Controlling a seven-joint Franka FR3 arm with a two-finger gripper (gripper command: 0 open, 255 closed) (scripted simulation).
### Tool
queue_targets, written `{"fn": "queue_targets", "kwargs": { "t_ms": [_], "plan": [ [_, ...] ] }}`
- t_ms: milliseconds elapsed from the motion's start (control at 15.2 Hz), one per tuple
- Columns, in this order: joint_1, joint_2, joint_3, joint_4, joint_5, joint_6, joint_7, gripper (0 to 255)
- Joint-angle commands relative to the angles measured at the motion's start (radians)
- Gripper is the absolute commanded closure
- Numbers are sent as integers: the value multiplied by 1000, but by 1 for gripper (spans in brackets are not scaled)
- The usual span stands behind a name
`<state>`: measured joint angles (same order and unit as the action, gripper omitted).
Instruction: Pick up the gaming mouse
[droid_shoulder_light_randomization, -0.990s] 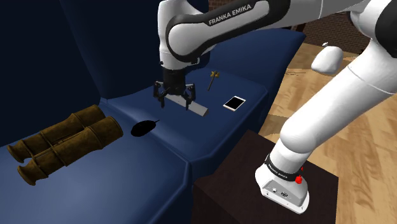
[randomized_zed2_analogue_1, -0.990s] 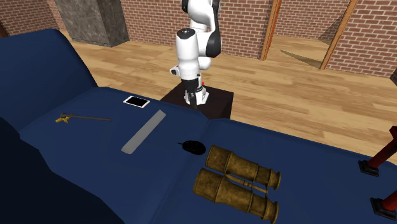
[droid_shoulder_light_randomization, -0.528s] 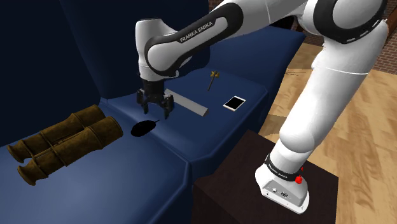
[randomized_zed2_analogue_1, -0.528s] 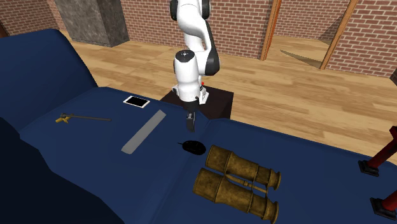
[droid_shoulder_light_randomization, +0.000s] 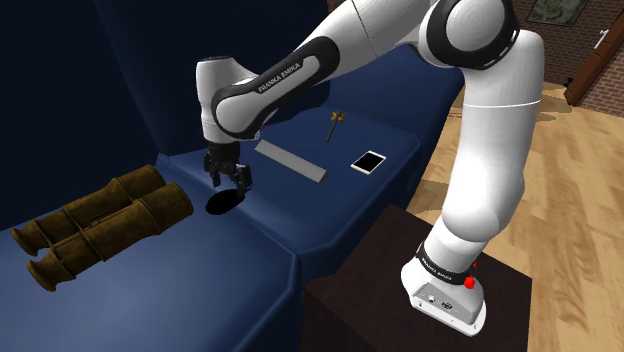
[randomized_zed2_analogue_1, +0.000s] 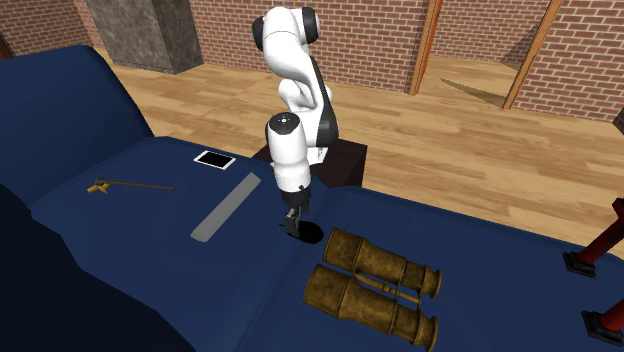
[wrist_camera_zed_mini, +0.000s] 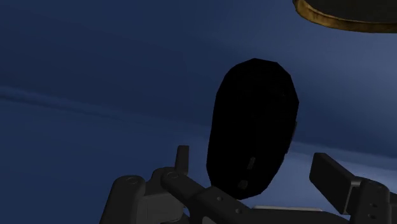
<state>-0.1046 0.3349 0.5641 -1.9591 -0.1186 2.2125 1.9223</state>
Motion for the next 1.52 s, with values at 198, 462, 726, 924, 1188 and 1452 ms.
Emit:
{"fn": "queue_targets", "kwargs": {
  "t_ms": [198,462,726,924,1188,1452],
  "plan": [
    [14,47,-16,-8,-30,50,20,0],
    [15,53,-18,-10,-33,57,22,255],
    [15,52,-18,-11,-33,57,22,255],
    [15,53,-18,-10,-34,58,22,255],
    [8,27,-9,0,-17,24,13,255],
    [-1,-5,2,16,4,-20,2,255]
  ]
}}
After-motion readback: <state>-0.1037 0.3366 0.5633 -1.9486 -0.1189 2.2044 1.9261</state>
